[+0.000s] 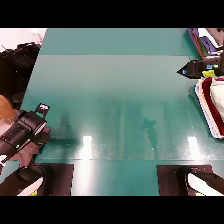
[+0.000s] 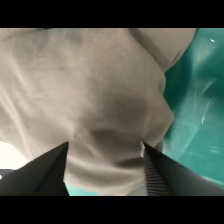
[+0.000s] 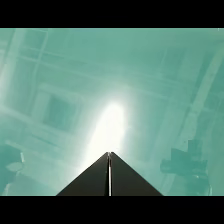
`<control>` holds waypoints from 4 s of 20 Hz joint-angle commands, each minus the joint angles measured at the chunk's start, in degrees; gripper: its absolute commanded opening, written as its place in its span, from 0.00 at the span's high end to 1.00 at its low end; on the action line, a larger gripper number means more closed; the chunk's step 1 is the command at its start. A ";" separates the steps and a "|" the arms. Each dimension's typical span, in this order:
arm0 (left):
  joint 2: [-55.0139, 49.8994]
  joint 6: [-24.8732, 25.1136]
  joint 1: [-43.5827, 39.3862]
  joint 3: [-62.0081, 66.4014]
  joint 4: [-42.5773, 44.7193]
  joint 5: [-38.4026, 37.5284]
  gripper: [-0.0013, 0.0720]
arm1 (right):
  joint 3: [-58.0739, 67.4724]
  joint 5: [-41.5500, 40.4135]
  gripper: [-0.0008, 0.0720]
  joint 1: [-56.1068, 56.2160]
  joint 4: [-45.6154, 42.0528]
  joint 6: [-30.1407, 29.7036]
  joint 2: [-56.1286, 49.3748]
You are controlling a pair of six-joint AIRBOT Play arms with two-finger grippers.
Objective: Fold the shirts.
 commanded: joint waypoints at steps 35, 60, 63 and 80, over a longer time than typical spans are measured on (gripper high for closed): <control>-26.25 17.88 -26.43 62.55 -29.16 33.99 0.38 | 23.06 -2.40 0.96 -0.09 -1.33 0.02 0.28; -46.62 32.41 3.04 45.42 -59.52 41.27 0.93 | -5.77 -0.63 0.96 -1.92 -4.59 0.07 6.82; -46.60 32.41 4.79 49.48 -59.32 35.78 0.95 | -11.87 2.05 0.96 -6.84 -4.46 0.11 6.82; -45.86 32.33 6.19 59.98 -59.41 25.29 0.95 | -25.49 -5.14 0.96 3.08 8.13 -6.78 -12.61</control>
